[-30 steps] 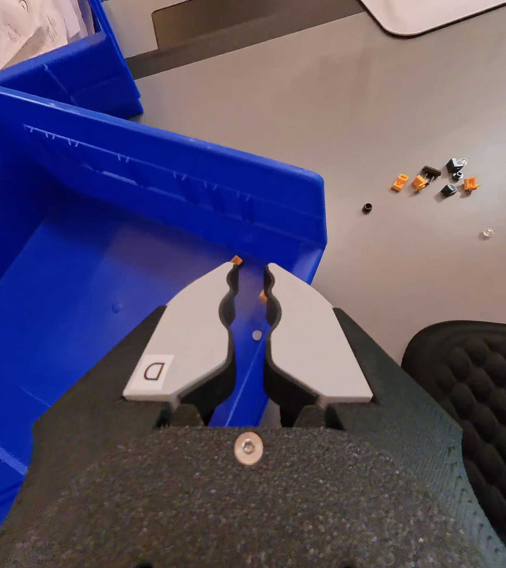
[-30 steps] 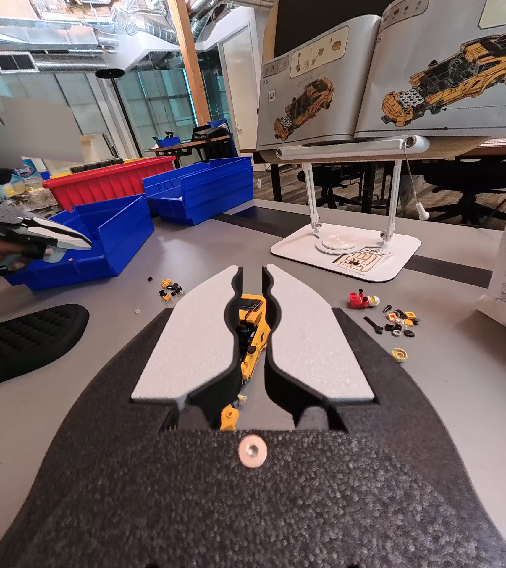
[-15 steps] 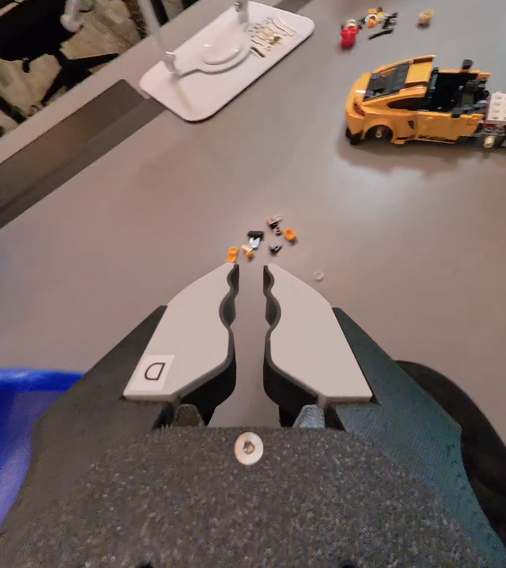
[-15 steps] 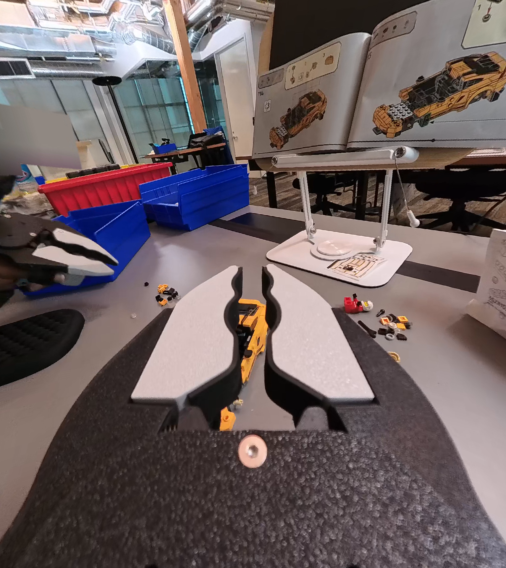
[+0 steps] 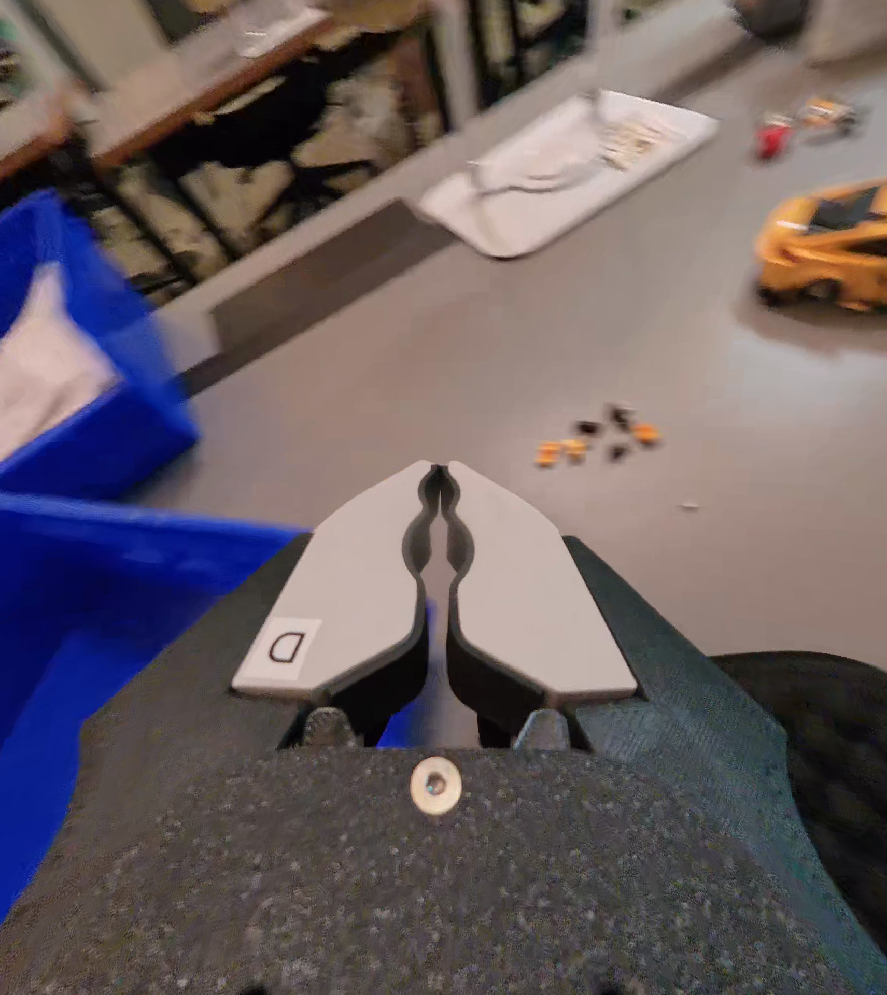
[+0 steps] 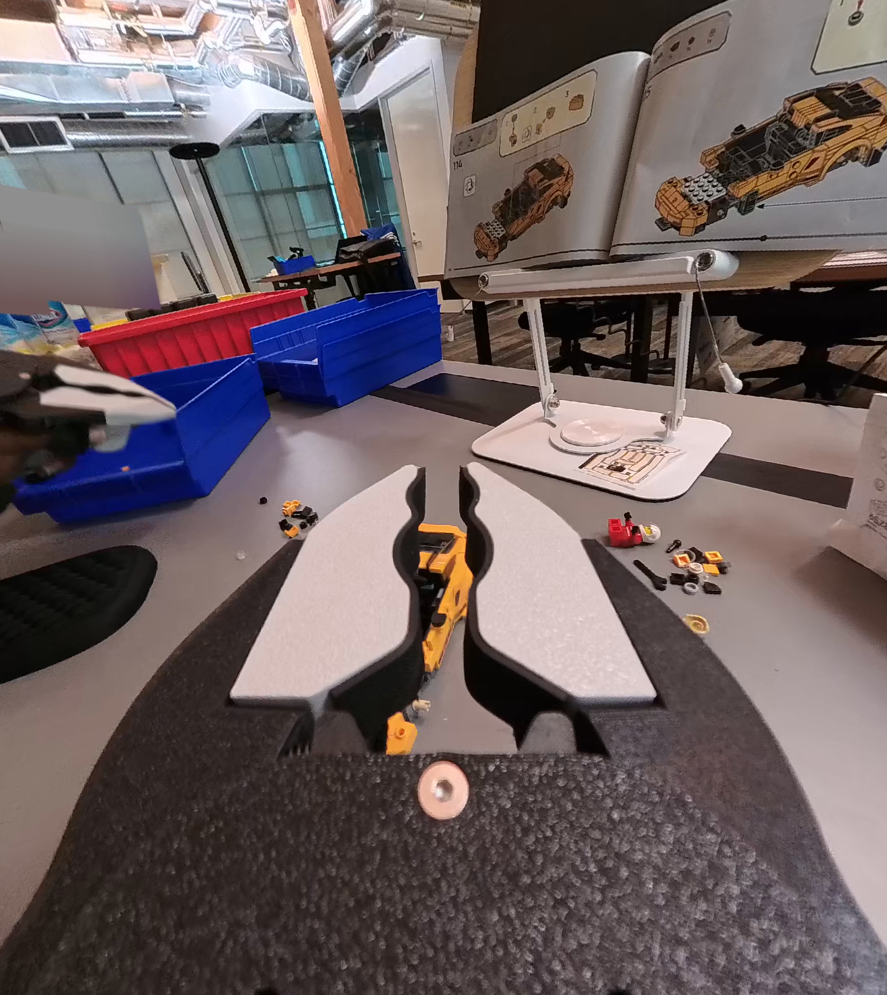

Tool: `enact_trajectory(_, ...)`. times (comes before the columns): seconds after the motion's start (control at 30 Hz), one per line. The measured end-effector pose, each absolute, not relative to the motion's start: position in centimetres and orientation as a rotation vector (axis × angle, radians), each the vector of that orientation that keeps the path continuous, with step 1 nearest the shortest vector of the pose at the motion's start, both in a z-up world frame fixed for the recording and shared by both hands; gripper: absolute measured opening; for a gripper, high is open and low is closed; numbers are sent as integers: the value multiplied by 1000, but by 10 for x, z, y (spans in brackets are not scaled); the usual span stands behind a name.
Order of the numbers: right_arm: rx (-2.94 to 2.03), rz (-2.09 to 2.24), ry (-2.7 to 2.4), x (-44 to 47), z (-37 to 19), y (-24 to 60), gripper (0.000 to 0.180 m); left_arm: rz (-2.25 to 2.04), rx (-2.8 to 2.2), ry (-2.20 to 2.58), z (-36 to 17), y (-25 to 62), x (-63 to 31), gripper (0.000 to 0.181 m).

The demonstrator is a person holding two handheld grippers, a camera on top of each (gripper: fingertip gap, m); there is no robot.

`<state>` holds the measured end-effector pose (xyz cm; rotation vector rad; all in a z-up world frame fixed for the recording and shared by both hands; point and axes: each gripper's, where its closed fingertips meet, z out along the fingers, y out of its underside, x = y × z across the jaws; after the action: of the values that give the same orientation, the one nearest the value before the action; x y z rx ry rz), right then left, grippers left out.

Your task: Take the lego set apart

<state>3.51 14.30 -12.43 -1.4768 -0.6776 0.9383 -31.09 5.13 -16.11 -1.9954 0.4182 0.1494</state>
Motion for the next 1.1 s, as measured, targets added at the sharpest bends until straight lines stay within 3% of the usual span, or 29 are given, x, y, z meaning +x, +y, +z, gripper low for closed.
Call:
enact_trajectory(0.2, -1480, 955, -678, 33, -125, 142, 12, 91, -2218, 194, -170, 28, -419, 24)
enact_trajectory(0.47, -1525, 950, -671, 32, -137, 149, 11, -15, -2653, 192, -247, 12, -427, 23)
enact_trajectory(0.83, -1548, 967, -662, 32, -142, 152, 11, -85, -2798, 97, -268, 8, -428, 8)
enact_trajectory(0.93, -1544, 970, -658, 32, -140, 152, 11, 11, -2721, 88, -252, 16, -433, 8)
enact_trajectory(1.1, -1544, 971, -659, 32, -140, 152, 11, 49, -2247, 272, -143, 55, -372, 8)
